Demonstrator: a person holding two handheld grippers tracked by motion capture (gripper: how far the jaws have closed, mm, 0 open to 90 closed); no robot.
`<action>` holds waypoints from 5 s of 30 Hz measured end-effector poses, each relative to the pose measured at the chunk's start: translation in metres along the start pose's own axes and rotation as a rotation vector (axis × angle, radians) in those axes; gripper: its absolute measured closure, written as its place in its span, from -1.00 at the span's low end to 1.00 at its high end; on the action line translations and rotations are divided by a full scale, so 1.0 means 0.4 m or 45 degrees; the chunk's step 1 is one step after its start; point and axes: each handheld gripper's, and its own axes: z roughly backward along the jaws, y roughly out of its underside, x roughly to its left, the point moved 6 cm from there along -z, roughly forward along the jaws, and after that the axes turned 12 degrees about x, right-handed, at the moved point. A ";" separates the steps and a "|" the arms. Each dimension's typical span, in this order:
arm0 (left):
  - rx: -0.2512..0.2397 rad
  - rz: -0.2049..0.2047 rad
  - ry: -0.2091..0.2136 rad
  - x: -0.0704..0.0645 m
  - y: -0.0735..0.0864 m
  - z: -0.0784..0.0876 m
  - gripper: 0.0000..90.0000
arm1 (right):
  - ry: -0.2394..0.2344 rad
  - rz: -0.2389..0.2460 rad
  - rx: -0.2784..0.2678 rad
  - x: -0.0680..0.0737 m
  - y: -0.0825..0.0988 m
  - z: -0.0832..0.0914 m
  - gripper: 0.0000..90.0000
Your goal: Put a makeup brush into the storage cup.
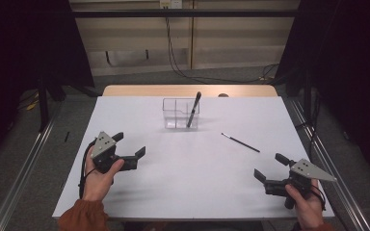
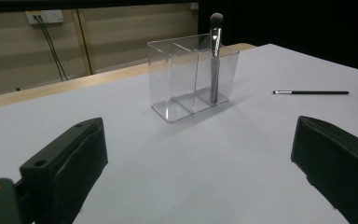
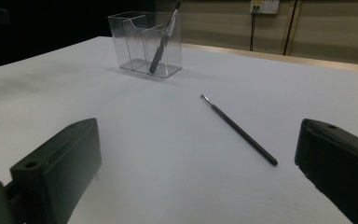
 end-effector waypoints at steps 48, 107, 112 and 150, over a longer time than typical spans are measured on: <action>0.018 0.061 -0.118 -0.015 0.119 0.138 -0.93 | 0.011 0.004 -0.029 -0.010 -0.030 -0.008 -1.00; 0.004 0.042 -0.100 -0.010 0.116 0.146 -0.93 | -0.081 0.102 0.061 -0.071 -0.275 -0.214 -0.95; 0.005 0.037 -0.095 -0.011 0.115 0.144 -0.93 | -0.088 0.124 0.121 -0.073 -0.288 -0.246 -0.94; 0.016 -0.006 -0.086 -0.021 0.113 0.140 -0.93 | -0.163 0.196 0.715 -0.113 -0.259 -0.348 -0.95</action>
